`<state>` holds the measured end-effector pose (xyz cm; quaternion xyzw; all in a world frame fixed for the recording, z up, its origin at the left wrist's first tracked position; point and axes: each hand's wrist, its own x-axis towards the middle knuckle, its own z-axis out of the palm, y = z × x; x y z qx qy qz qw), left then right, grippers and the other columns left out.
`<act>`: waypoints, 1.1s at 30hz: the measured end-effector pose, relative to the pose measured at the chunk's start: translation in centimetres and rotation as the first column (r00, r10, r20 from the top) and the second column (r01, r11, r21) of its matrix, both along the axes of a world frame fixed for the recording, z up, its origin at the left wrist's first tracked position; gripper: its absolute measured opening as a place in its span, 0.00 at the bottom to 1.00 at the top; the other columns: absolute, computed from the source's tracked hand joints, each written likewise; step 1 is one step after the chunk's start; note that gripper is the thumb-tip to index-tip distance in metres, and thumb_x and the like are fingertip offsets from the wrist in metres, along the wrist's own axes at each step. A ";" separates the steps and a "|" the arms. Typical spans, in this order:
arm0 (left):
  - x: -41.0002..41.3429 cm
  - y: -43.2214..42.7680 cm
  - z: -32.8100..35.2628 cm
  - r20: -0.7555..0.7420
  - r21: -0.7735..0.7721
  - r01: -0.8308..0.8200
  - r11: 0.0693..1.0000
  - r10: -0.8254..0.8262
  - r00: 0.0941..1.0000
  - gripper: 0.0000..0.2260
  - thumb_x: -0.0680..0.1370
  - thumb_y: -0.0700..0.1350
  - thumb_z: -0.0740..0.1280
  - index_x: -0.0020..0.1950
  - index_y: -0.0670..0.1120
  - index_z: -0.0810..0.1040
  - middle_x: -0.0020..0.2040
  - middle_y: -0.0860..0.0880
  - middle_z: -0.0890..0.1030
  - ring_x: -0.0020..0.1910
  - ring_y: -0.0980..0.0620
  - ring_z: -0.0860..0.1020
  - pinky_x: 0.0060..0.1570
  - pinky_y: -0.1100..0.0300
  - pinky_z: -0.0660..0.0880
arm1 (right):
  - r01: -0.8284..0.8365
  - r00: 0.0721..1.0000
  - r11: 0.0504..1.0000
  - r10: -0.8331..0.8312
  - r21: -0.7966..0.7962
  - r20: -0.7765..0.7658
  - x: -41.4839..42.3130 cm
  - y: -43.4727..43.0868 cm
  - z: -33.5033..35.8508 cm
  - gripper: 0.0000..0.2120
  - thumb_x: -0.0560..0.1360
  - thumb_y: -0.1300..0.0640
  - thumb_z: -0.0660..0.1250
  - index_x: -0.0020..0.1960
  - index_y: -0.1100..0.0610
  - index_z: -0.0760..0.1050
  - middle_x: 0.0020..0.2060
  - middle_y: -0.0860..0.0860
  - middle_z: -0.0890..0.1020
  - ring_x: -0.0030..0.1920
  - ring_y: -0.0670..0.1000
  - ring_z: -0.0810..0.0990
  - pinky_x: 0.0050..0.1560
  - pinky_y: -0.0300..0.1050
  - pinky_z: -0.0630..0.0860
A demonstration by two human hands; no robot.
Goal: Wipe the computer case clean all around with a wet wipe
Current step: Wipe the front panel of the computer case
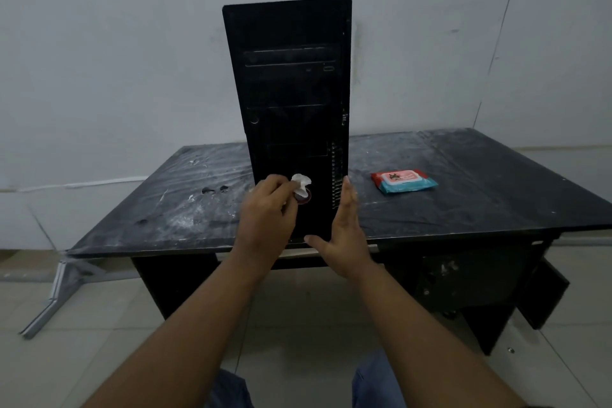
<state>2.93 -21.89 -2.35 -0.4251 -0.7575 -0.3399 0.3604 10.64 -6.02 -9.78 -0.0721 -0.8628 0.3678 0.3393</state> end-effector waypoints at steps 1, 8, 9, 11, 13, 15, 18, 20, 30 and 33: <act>0.2 0.1 0.1 -0.004 -0.002 0.009 1.000 -0.009 1.000 0.07 0.81 0.39 0.72 0.59 0.41 0.86 0.53 0.47 0.82 0.48 0.52 0.79 0.48 0.61 0.75 | 0.003 1.000 1.000 -0.003 0.004 0.005 0.0 0.0 0.0 0.63 0.74 0.48 0.79 0.85 0.45 0.30 0.84 0.41 0.34 0.83 0.42 0.35 0.75 0.53 0.59; -1.1 1.3 2.4 -0.234 -0.264 0.002 0.964 -0.067 0.970 0.02 0.77 0.36 0.76 0.49 0.40 0.86 0.46 0.45 0.80 0.41 0.47 0.76 0.39 0.60 0.69 | 0.037 0.999 0.999 -0.038 0.031 0.025 0.0 -0.1 0.1 0.63 0.73 0.47 0.79 0.85 0.47 0.30 0.84 0.41 0.33 0.81 0.38 0.34 0.76 0.60 0.62; -1.3 1.4 2.6 -0.271 -0.296 -0.007 0.955 -0.077 0.960 0.03 0.76 0.36 0.77 0.48 0.40 0.86 0.45 0.45 0.80 0.41 0.47 0.76 0.38 0.60 0.69 | 0.040 0.999 0.999 -0.041 0.029 0.032 -0.1 -0.1 0.1 0.64 0.73 0.47 0.79 0.85 0.46 0.29 0.84 0.41 0.33 0.81 0.38 0.35 0.76 0.61 0.63; -1.4 1.1 2.4 -0.228 -0.240 0.019 0.971 -0.076 0.971 0.02 0.76 0.35 0.77 0.48 0.39 0.87 0.43 0.45 0.80 0.38 0.49 0.76 0.34 0.59 0.72 | 0.035 0.999 0.999 -0.036 0.029 0.038 0.0 -0.1 0.1 0.64 0.73 0.47 0.79 0.85 0.46 0.29 0.84 0.41 0.33 0.81 0.38 0.35 0.75 0.61 0.64; -0.7 0.4 1.4 -0.064 -0.033 0.016 0.999 -0.018 0.998 0.02 0.79 0.36 0.76 0.51 0.40 0.88 0.41 0.46 0.80 0.35 0.54 0.74 0.33 0.66 0.70 | 0.025 0.999 0.999 -0.027 0.032 0.034 0.0 0.0 0.0 0.64 0.74 0.47 0.79 0.85 0.47 0.29 0.84 0.41 0.33 0.80 0.36 0.32 0.74 0.57 0.63; 0.4 0.0 -0.1 0.119 0.133 -0.077 0.988 0.061 0.991 0.04 0.81 0.40 0.74 0.53 0.42 0.88 0.38 0.50 0.80 0.33 0.59 0.73 0.34 0.73 0.65 | 0.030 0.999 0.999 -0.030 0.034 0.022 0.0 0.0 0.0 0.64 0.74 0.46 0.80 0.85 0.47 0.30 0.84 0.41 0.33 0.79 0.34 0.32 0.73 0.54 0.61; 2.0 0.5 -1.9 0.509 0.312 -0.138 0.940 -0.042 0.860 0.07 0.84 0.45 0.71 0.54 0.46 0.89 0.36 0.55 0.84 0.34 0.58 0.82 0.35 0.72 0.74 | 0.039 0.999 0.999 -0.040 0.037 0.022 -0.2 0.0 -0.2 0.64 0.73 0.46 0.80 0.85 0.48 0.30 0.84 0.42 0.33 0.80 0.34 0.32 0.74 0.52 0.58; 2.8 1.2 -2.1 0.696 0.494 -0.163 0.854 -0.276 0.663 0.07 0.84 0.44 0.71 0.57 0.45 0.88 0.41 0.53 0.88 0.42 0.58 0.87 0.44 0.68 0.82 | 0.042 0.999 0.998 -0.042 0.038 0.018 -0.3 -0.1 -0.3 0.65 0.73 0.47 0.80 0.85 0.49 0.30 0.84 0.42 0.34 0.80 0.34 0.32 0.75 0.50 0.56; 4.7 3.6 -0.9 0.589 0.678 -0.586 0.445 -0.805 0.070 0.04 0.82 0.39 0.73 0.55 0.40 0.86 0.47 0.46 0.89 0.47 0.53 0.89 0.46 0.64 0.82 | 0.056 0.998 0.998 -0.055 0.037 -0.030 -0.9 0.1 -0.9 0.65 0.72 0.46 0.81 0.86 0.48 0.32 0.86 0.45 0.39 0.85 0.44 0.40 0.76 0.56 0.62; 5.4 4.0 -1.1 0.747 0.661 -0.489 0.569 -0.565 0.351 0.05 0.83 0.44 0.73 0.49 0.46 0.88 0.42 0.52 0.89 0.45 0.57 0.88 0.45 0.63 0.83 | 0.031 0.999 0.998 -0.029 0.045 -0.030 -0.8 0.3 -1.0 0.64 0.73 0.44 0.80 0.85 0.48 0.31 0.85 0.45 0.37 0.86 0.48 0.42 0.79 0.63 0.62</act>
